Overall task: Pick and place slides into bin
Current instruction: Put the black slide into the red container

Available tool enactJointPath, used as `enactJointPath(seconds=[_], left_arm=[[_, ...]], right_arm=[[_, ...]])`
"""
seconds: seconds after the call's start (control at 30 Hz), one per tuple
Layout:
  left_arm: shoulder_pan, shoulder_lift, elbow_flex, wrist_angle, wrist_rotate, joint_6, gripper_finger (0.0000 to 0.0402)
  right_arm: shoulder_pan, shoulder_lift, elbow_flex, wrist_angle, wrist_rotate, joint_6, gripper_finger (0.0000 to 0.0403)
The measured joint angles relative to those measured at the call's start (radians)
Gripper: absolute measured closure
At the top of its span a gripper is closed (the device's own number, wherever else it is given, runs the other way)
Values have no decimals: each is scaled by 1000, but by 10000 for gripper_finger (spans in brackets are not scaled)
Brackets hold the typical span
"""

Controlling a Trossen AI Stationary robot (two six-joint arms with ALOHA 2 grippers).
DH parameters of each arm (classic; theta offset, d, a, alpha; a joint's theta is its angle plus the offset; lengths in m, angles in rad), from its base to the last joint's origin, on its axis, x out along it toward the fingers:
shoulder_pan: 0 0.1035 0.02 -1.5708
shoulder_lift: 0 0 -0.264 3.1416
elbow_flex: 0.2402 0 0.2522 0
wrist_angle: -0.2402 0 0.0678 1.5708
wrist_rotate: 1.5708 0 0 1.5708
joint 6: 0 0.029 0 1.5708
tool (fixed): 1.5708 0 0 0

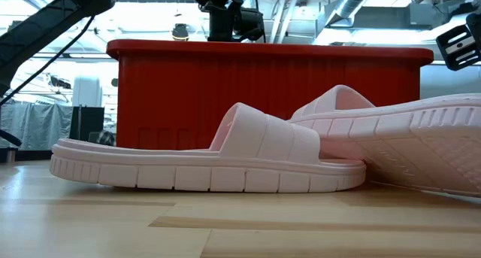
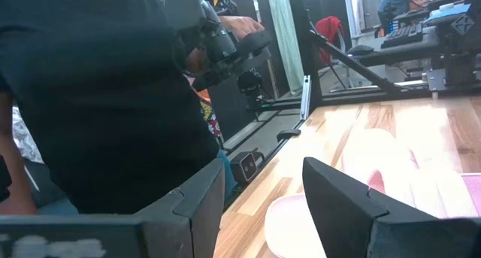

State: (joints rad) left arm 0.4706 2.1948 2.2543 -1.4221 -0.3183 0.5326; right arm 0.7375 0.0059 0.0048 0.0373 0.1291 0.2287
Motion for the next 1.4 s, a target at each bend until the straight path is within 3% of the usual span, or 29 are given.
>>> enactJointPath(seconds=[1.27,1.4], left_arm=[[10,-2,0,27,18,-78,273],[18,-2,0,20,26,-104,256]], right_arm=[[0,0,0,0,0,0,230],[0,0,0,0,0,0,230]])
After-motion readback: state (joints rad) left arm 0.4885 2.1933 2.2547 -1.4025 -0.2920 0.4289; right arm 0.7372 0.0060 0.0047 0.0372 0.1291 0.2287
